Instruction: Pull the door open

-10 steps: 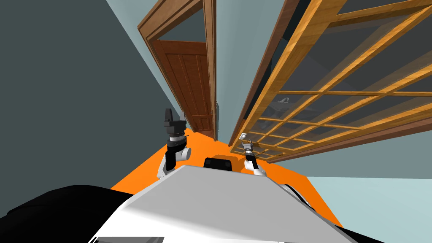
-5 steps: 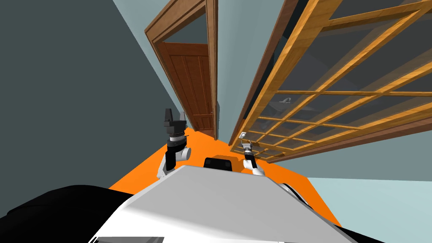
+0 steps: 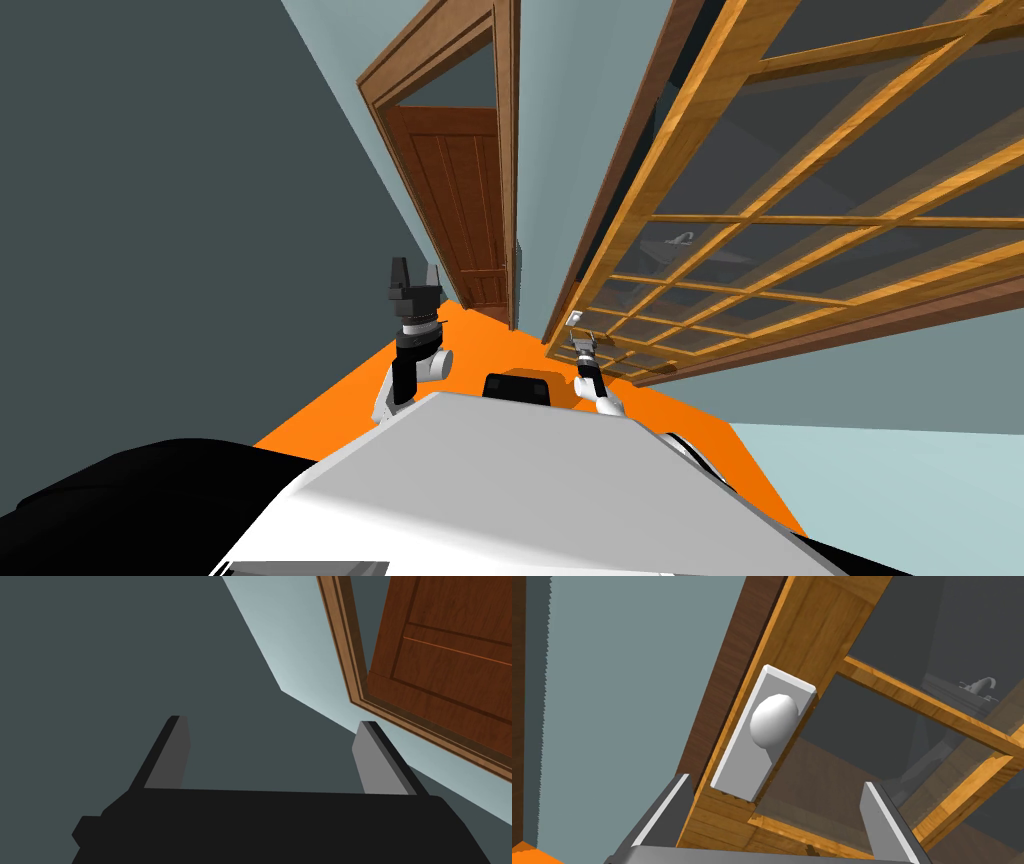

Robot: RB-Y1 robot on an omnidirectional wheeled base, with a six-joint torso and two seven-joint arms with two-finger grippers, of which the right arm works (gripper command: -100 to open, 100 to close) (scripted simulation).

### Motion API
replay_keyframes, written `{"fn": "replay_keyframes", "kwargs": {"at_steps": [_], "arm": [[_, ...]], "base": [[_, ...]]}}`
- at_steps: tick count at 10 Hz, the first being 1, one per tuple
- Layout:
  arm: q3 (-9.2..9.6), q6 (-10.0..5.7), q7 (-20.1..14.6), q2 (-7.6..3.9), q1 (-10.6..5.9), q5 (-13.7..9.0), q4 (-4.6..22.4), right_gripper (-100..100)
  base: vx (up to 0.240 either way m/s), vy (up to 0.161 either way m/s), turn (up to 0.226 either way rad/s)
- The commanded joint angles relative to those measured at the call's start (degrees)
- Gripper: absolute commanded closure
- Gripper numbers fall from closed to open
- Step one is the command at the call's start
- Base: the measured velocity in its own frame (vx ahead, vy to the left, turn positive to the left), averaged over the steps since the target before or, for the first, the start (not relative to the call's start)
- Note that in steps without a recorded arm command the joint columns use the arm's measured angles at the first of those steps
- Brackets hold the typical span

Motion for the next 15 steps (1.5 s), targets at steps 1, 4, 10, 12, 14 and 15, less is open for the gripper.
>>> {"fn": "replay_keyframes", "kwargs": {"at_steps": [1,4,10,12,14,15], "arm": [[0.49,0.27,-2.9,0.2,-0.06,-1.0,-0.3,-100],[1.27,0.65,-7.0,0.53,-0.15,-2.6,-0.9,-100],[2.47,1.23,-15.3,1.04,-0.28,-5.1,-1.7,-100],[2.85,1.42,-17.6,1.21,-0.32,-5.9,-2.0,-100],[2.86,1.46,-17.7,1.21,-0.29,-5.9,-2.1,-100],[2.58,0.99,-18.9,0.26,0.08,-6.3,-1.6,-100]], "base": [[-0.055,-0.031,0.044],[-0.061,-0.016,0.041],[-0.051,-0.021,0.031],[-0.055,-0.022,0.032],[-0.029,-0.012,0.01],[0.113,0.019,0.141]]}}
